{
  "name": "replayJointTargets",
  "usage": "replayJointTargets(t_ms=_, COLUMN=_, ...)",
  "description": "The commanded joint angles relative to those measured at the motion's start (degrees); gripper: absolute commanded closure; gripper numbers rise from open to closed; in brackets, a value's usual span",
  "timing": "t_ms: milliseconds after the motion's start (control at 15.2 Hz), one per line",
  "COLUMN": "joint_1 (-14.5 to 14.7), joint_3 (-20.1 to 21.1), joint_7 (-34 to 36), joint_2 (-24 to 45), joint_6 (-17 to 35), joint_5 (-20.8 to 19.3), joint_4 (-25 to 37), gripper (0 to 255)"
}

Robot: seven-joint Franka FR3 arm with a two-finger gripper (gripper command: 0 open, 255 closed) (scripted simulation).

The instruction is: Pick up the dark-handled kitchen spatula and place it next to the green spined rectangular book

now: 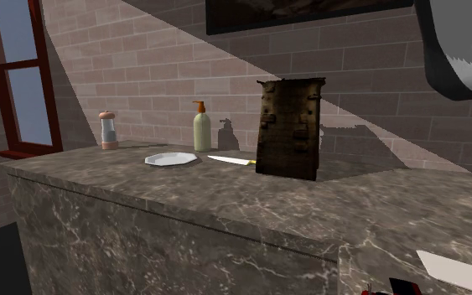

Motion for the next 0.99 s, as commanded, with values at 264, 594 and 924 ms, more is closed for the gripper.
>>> replayJointTargets(t_ms=264, joint_1=0.04, joint_3=0.04, joint_7=-0.04, joint_2=-0.91, joint_6=-1.54, joint_5=0.07, joint_4=0.63, gripper=0)
replayJointTargets(t_ms=594, joint_1=0.15, joint_3=0.16, joint_7=-0.16, joint_2=-3.13, joint_6=-5.97, joint_5=0.23, joint_4=2.85, gripper=0)
replayJointTargets(t_ms=924, joint_1=0.15, joint_3=0.16, joint_7=-0.15, joint_2=-3.12, joint_6=-5.98, joint_5=0.23, joint_4=2.85, gripper=0)
